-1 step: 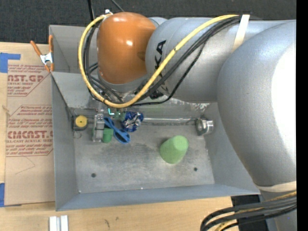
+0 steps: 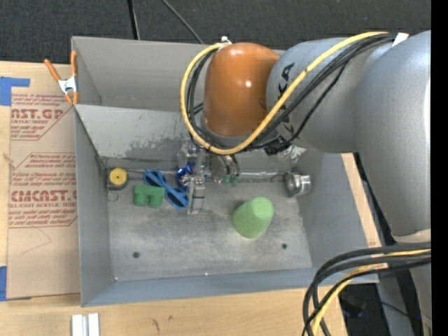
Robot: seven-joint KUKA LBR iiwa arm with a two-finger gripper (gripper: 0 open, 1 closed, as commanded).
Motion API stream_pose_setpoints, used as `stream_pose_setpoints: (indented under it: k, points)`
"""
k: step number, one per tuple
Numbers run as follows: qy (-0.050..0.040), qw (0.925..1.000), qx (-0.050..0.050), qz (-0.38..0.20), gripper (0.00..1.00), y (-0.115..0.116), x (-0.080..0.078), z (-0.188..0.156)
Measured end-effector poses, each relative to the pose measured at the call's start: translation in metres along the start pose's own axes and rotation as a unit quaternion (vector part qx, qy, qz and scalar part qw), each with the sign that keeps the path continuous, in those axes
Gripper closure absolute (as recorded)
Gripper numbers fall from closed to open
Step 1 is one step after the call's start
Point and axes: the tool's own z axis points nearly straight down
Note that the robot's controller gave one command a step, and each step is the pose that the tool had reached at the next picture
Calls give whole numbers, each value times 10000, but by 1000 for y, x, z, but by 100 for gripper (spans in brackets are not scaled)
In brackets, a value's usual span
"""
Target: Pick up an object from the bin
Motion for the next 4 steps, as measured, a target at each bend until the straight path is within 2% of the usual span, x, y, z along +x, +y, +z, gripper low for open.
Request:
stream_pose_setpoints:
  k: [1, 2, 3, 4]
  points:
    - [1, 9904, -30, 1379, 0, 46, 16, 91]
    - [-11, 9903, -34, 1387, 100, 45, 14, 89]
    - [-13, 9895, -32, 1446, 100, 51, 15, 88]
    - [-45, 9879, -44, 1551, 100, 45, 11, -11]
